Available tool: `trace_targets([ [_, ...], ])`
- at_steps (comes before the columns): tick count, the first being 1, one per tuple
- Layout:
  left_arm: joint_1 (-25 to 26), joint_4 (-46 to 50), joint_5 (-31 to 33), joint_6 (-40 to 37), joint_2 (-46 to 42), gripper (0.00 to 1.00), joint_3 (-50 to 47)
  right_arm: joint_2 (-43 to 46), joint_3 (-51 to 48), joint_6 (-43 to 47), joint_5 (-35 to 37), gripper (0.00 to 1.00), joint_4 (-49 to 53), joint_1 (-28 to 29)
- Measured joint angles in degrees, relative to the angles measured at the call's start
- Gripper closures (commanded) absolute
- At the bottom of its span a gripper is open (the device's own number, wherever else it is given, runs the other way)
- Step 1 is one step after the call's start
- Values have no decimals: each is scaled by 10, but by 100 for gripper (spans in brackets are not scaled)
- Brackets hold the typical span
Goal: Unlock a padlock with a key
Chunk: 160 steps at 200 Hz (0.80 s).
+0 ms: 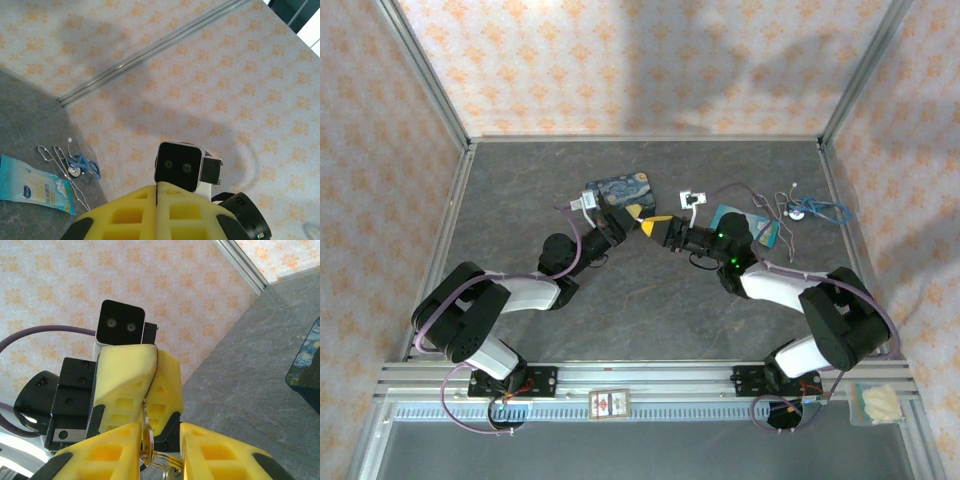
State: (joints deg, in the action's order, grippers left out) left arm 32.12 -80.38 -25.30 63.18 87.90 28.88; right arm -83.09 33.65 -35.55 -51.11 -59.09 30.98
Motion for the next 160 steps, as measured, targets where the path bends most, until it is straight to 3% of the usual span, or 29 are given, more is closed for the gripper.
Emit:
trace_targets([
  [35,0,1,2,0,0,100,0,-2,2,-2,-4,100,-4,0],
  [67,-5,0,3,3,3,100,0,-3,7,-2,-6,100,-9,2],
  [81,-6,0,3,2,3,78,0,-3,8,-2,-5,100,-9,2],
  [94,-8,1,2,1,2,49,0,-3,8,-1,-3,100,-6,1],
  [102,-11,3,3,-2,-1,24,0,-3,8,-1,0,100,-1,-1],
  [112,-17,9,3,-2,-9,10,0,-3,8,1,2,100,4,-3],
  [126,-30,23,3,-4,-26,1,-2,-3,8,3,3,100,9,-6],
  [160,-59,90,23,-29,-76,1,-10,1,8,20,7,100,35,-16],
])
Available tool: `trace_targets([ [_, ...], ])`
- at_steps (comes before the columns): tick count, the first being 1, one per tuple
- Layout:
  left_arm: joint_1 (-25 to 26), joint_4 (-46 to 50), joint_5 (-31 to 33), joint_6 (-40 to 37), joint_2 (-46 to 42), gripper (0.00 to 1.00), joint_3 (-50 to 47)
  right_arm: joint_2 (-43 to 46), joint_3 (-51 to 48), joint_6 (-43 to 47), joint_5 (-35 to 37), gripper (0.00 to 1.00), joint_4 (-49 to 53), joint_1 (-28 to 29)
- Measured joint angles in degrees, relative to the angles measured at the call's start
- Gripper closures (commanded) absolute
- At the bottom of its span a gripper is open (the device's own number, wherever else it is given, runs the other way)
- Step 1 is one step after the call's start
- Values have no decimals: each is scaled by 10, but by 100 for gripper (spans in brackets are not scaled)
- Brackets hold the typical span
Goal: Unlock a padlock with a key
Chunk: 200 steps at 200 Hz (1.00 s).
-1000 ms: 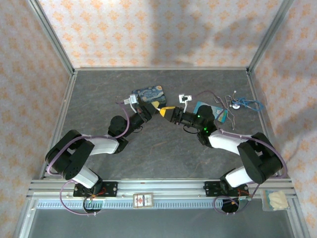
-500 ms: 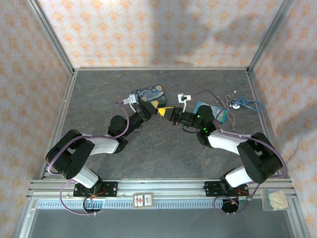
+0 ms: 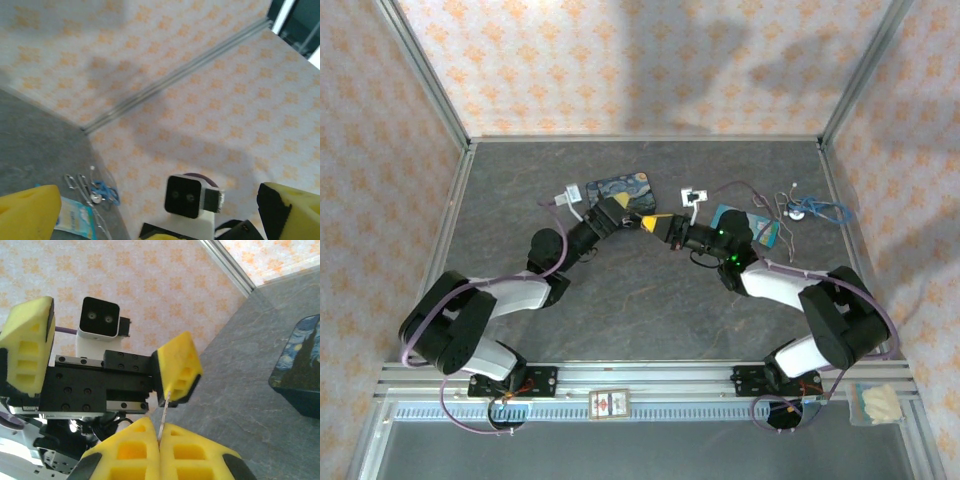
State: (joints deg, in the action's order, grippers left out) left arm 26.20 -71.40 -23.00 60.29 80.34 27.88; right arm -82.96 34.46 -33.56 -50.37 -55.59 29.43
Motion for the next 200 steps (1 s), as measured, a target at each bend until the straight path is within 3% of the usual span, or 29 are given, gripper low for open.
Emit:
trace_targets([
  [47,6,218,54,-61,-8,2,12,50,-6,54,55,100,108,-22],
  [77,27,309,78,-84,39,20,30,83,-23,80,94,100,166,-47],
  [95,30,317,85,-79,85,30,33,96,-32,92,111,100,191,-60],
  [121,30,313,102,-64,161,35,40,105,-40,101,122,100,212,-63],
  [200,21,288,212,-64,267,26,157,139,-58,122,144,100,227,-64],
])
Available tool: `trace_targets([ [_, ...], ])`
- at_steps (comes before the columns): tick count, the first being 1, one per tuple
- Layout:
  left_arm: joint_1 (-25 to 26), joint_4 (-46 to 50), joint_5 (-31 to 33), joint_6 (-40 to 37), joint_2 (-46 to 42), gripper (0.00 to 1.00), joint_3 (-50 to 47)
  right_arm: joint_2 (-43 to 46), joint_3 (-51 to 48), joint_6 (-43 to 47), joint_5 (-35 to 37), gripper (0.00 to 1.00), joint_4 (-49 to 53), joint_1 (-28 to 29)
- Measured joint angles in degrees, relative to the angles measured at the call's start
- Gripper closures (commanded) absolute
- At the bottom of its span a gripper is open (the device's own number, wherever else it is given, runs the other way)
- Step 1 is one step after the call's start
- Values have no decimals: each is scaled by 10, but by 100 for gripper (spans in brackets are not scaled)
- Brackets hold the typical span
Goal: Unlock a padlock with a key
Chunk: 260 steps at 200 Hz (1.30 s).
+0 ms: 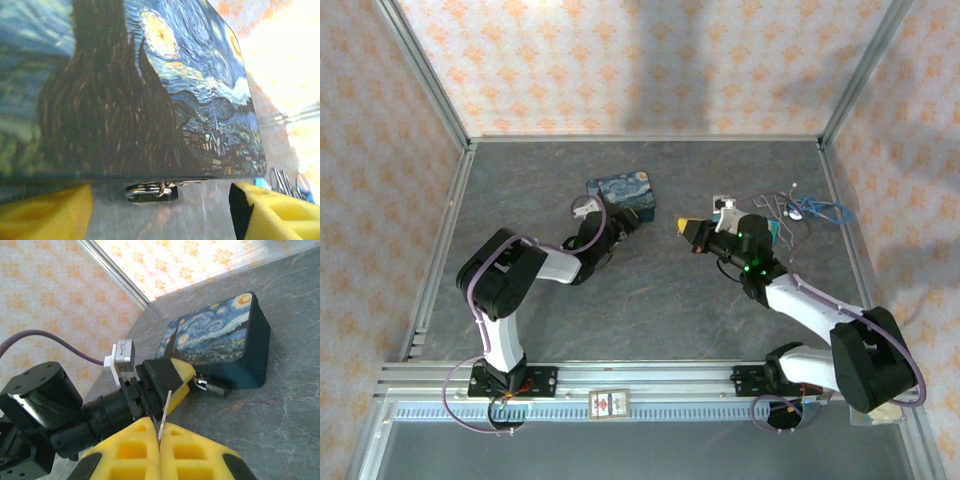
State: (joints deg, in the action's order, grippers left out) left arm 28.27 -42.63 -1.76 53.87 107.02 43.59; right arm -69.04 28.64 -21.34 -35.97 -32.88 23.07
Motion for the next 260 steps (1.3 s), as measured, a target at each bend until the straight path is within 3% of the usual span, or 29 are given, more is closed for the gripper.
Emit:
trace_targets([
  [68,-17,-7,29,-52,72,24,90,0,-7,5,5,100,3,0],
  [111,-18,1,32,-65,67,19,77,0,-10,7,7,100,3,0],
  [165,-34,14,4,-104,62,37,60,0,-12,9,7,100,3,0],
  [260,-48,48,-66,-151,128,58,153,0,-15,11,16,100,3,0],
])
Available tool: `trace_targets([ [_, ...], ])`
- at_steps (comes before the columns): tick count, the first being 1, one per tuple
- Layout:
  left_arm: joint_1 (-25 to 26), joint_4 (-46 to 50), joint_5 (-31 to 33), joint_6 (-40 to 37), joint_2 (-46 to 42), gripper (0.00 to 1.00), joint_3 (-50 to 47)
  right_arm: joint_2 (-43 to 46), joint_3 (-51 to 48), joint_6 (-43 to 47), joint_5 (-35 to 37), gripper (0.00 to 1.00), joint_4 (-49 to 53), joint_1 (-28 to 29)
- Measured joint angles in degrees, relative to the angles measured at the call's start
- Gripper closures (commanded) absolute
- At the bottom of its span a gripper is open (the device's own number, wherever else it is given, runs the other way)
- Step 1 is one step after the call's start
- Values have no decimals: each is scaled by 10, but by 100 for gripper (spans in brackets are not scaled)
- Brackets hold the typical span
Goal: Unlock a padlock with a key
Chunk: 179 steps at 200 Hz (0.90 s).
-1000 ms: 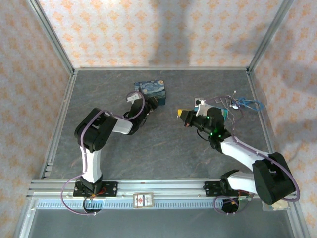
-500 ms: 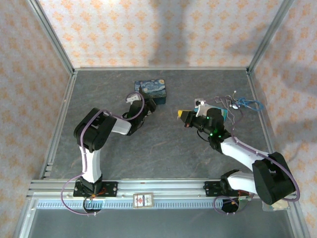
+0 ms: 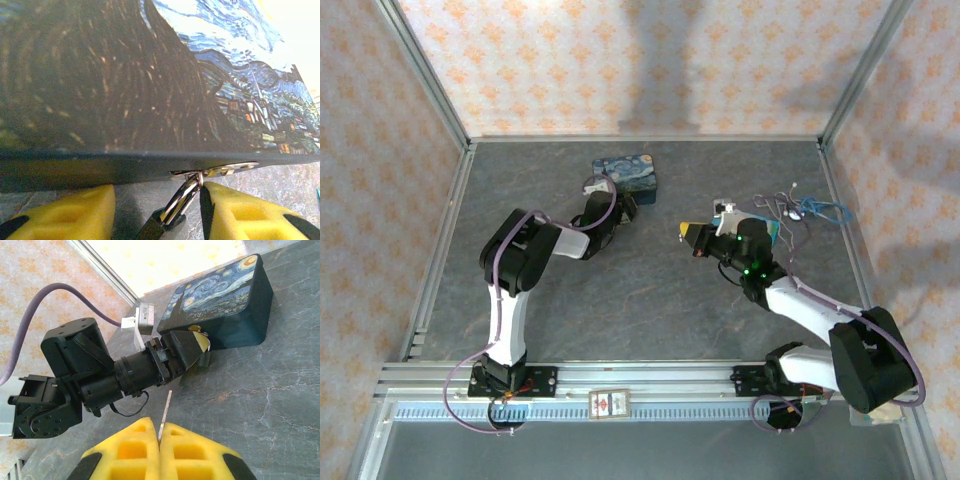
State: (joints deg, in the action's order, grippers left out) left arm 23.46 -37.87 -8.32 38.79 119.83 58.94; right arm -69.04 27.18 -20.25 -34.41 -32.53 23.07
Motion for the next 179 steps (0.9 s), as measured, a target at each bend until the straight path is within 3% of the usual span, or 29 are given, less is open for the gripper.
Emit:
trace_targets([
  [103,-3,13,-59,-12,32,86,53,0,0,0,0,100,0,0],
  [123,-3,12,-70,-5,32,98,53,0,0,0,0,100,0,0],
  [179,-7,5,-97,34,21,100,37,-7,0,-3,0,100,-3,0],
])
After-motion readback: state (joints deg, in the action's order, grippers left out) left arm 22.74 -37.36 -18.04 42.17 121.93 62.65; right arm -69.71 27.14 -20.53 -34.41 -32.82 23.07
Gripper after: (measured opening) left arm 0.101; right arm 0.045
